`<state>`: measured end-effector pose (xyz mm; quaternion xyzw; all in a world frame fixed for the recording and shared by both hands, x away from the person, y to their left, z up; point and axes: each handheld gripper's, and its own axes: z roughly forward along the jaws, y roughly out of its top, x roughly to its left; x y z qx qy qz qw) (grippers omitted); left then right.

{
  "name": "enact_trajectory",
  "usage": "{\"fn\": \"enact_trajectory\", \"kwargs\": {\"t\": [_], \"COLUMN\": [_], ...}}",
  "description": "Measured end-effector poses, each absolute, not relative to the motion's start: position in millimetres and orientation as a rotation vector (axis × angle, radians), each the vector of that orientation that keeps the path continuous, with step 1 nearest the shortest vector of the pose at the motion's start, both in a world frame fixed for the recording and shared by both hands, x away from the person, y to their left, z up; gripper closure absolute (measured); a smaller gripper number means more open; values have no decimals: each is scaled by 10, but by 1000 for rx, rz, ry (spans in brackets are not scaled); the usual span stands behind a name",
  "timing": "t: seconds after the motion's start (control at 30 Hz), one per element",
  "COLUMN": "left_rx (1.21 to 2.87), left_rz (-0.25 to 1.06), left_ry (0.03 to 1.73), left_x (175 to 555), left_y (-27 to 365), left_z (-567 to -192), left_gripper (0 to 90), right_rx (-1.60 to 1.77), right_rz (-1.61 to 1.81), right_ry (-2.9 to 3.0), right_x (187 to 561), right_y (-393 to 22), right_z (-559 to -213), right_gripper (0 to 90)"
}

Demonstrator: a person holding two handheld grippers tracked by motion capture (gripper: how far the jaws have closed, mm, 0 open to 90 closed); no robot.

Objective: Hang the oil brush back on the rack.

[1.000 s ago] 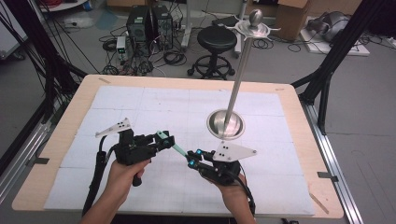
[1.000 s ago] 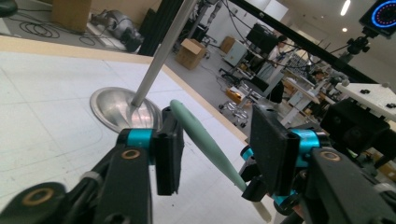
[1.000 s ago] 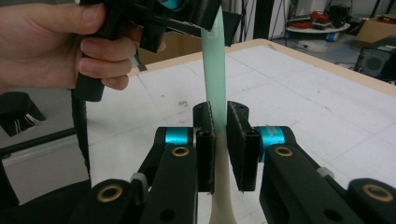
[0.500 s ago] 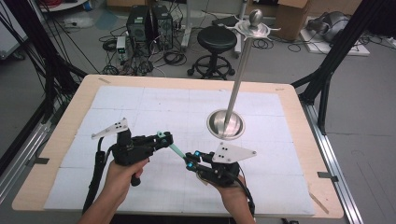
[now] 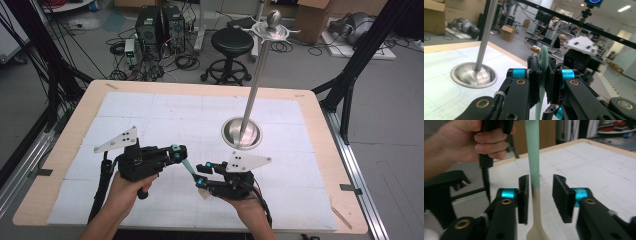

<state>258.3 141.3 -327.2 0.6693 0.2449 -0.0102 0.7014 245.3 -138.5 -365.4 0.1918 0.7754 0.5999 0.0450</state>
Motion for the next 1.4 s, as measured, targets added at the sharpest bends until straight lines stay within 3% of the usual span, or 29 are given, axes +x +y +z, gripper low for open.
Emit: {"fn": "enact_trajectory", "kwargs": {"t": [0.1, 0.2, 0.33, 0.5, 0.57, 0.63, 0.77, 1.1, 1.17, 1.4], "left_rx": [1509, 1543, 1563, 1561, 1552, 1528, 1485, 1513, 1534, 1600], "left_rz": [-42, -56, -81, -106, -119, -82, -34, 137, 175, 214], "left_ry": [500, 453, 405, 362, 353, 364, 423, 521, 565, 574], "left_x": [2569, 2550, 2545, 2546, 2546, 2528, 2547, 2537, 2533, 2505], "left_y": [1427, 1424, 1424, 1421, 1415, 1413, 1481, 1810, 1843, 2002], "left_z": [-3255, -3254, -3260, -3254, -3252, -3245, -3217, -3307, -3359, -3564], "left_gripper": [830, 830, 829, 830, 829, 824, 570, 324, 207, 186], "right_rx": [558, 513, 408, 313, 303, 307, 421, 646, 669, 727], "right_rz": [1895, 1955, 2056, 2110, 2107, 2110, 2103, 2062, 2041, 1985], "right_ry": [2429, 2489, 2541, 2584, 2599, 2581, 2477, 2176, 2144, 2065], "right_x": [2517, 2573, 2608, 2617, 2611, 2605, 2631, 2731, 2771, 2939], "right_y": [-1400, -1394, -1352, -1310, -1296, -1294, -1349, -1614, -1644, -1747], "right_z": [-3659, -3672, -3675, -3686, -3690, -3686, -3665, -3478, -3422, -3154], "right_gripper": [571, 576, 681, 744, 819, 837, 842, 842, 842, 842]}}
